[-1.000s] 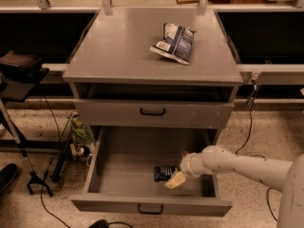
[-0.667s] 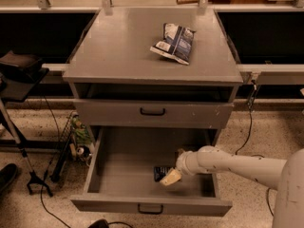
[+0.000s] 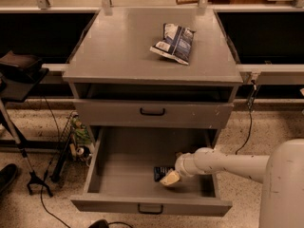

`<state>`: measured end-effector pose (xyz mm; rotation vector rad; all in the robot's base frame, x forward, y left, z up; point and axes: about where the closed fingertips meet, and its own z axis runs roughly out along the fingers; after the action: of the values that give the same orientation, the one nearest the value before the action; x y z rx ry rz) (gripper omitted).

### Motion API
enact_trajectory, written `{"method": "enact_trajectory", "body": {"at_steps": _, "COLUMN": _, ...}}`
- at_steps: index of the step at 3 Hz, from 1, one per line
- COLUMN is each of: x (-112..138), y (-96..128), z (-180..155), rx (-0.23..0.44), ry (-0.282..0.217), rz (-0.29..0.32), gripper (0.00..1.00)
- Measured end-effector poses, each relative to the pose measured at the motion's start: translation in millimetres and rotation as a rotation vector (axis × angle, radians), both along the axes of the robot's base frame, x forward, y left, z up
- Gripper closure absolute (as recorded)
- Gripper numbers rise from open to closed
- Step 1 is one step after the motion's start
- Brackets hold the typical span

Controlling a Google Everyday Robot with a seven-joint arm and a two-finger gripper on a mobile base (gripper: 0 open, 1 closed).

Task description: Pick rxbar blueberry from middle drawer and place on counter

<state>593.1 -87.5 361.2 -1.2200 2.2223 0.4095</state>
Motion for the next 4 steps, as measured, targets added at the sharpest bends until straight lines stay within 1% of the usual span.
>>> {"method": "enact_trajectory", "body": {"at_steps": 1, "x": -4.5, "y": -6.2, "z": -9.2, "rx": -0.012, "ry": 0.011, "rz": -0.017, "gripper": 0.12}}
{"method": "enact_trajectory", "body": {"at_steps": 2, "x": -7.4, "y": -9.8, "z": -13.8, "rx": -0.017, "ry": 0.012, "rz": -0.029, "gripper": 0.17}}
{"method": "enact_trajectory", "body": {"at_steps": 3, "x": -8.4, "y": -10.7, "z": -15.1, "rx": -0.018, "ry": 0.008, "rz": -0.034, "gripper": 0.36}}
{"method": "enact_trajectory", "body": {"at_steps": 4, "x": -8.5, "y": -10.6, "z": -15.1, "rx": -0.018, "ry": 0.006, "rz": -0.034, "gripper": 0.52}}
